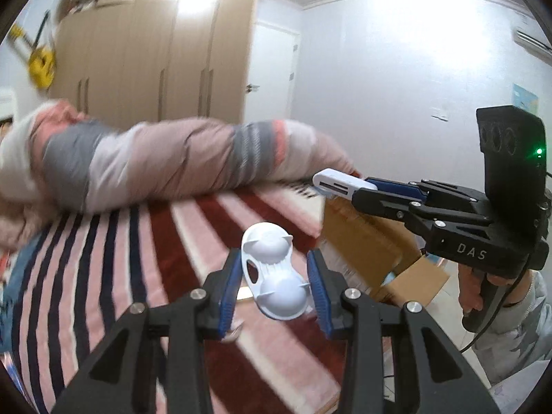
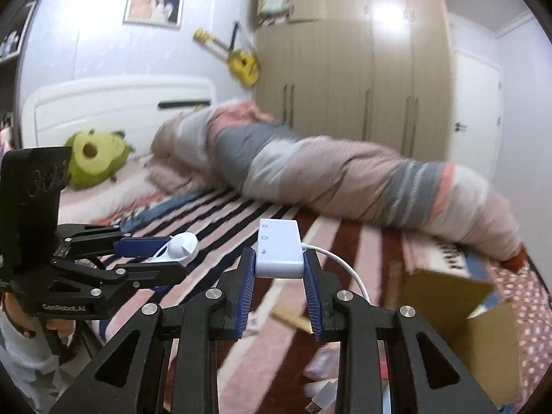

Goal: Organize rigid objects
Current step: 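Carry both items into the box and open both grippers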

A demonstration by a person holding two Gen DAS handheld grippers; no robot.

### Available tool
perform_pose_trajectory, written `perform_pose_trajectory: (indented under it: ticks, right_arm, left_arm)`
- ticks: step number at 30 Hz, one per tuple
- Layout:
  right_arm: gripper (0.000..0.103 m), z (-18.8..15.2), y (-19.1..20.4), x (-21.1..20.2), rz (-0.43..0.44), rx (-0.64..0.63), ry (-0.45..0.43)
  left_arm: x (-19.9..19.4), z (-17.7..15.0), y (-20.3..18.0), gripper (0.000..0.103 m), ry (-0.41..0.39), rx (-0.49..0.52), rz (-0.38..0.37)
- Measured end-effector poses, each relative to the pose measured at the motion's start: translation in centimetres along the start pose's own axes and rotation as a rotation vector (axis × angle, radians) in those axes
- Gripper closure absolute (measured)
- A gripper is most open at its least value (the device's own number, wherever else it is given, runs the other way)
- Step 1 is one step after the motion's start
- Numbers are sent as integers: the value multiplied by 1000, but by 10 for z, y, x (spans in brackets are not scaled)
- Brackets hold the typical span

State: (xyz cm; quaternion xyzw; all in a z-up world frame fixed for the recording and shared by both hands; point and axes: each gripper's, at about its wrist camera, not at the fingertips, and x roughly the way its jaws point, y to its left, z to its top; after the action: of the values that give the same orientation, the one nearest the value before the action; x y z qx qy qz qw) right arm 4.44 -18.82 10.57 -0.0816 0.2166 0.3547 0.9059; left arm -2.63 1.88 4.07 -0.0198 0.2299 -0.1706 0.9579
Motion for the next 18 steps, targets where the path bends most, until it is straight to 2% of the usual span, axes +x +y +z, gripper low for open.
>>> perform_pose_trajectory:
  ticks: [5, 10, 14, 18]
  right_arm:
    - [80, 1, -45, -35, -89, 57, -41]
    - [80, -18, -98, -48, -163, 140, -8]
    - [80, -40, -133, -43, -175, 190, 41]
    - [80, -58, -150, -29, -162, 194, 91]
  left_arm:
    - [22, 33, -41, 68, -13, 71, -68]
    - [64, 56, -82, 68, 18, 96, -175]
    - [105, 66, -105, 68, 67, 127, -196]
    - [139, 70, -117, 68, 126, 141, -201]
